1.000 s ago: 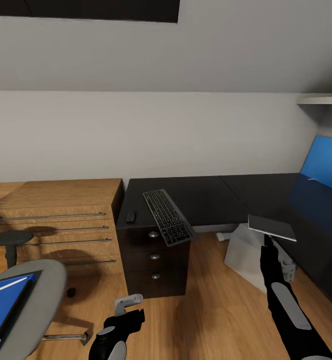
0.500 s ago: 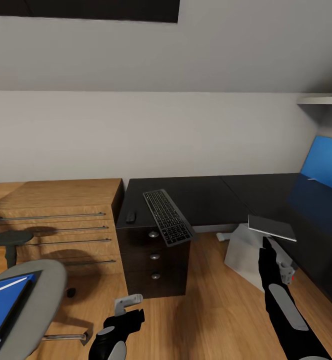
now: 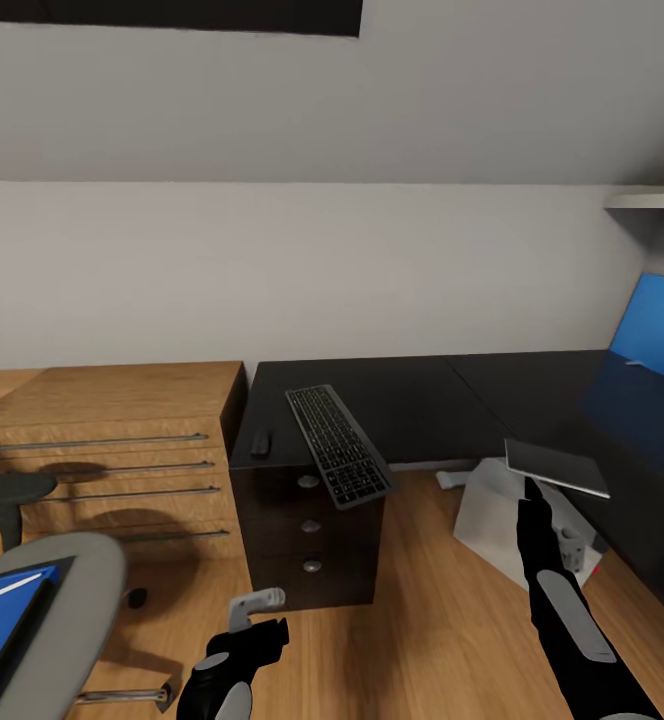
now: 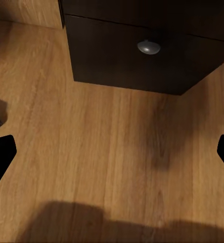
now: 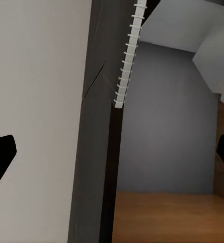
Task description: In the bedroom, organize the workspace by keeping the computer under the desk, ensuring the monitor is on the desk, placing the keyboard on the desk next to the monitor, placing the mouse on the desk next to the keyboard, moving the folder from the swivel chair onto the desk next to the mouse, stacking the notebook on top of the folder with the pen on top of the notebook, and positioning the swivel chair next to the desk.
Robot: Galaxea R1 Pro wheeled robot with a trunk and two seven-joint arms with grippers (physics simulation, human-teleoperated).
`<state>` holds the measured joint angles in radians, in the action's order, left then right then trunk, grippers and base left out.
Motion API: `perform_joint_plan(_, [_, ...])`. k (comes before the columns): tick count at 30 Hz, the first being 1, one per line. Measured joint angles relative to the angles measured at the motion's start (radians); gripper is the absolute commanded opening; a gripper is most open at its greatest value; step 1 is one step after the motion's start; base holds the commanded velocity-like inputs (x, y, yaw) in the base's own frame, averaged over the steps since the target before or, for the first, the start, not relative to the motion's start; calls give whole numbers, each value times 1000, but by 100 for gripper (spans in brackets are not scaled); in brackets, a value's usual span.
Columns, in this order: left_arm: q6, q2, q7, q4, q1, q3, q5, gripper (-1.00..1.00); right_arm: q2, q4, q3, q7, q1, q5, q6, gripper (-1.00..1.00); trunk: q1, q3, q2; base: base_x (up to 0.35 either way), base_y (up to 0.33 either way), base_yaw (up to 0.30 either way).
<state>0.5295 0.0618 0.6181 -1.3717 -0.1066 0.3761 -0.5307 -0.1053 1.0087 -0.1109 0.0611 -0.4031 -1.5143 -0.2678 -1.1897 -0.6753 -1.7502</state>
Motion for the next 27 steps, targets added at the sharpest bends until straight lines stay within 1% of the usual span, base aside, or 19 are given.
perform_joint_plan(6, [1, -1, 0, 2, 0, 0, -1, 100, 0, -2, -1, 0, -1, 0, 0, 100, 0, 0, 0, 170, 0, 0])
perform_joint_plan(18, [1, -1, 0, 12, 0, 0, -2, 100, -1, -2, -3, -1, -1, 0, 0, 100, 0, 0, 0, 43, 0, 0])
perform_joint_plan(27, [1, -2, -1, 14, 0, 0, -4, 100, -2, -2, -5, -1, -1, 0, 0, 100, 0, 0, 0, 155, 0, 0])
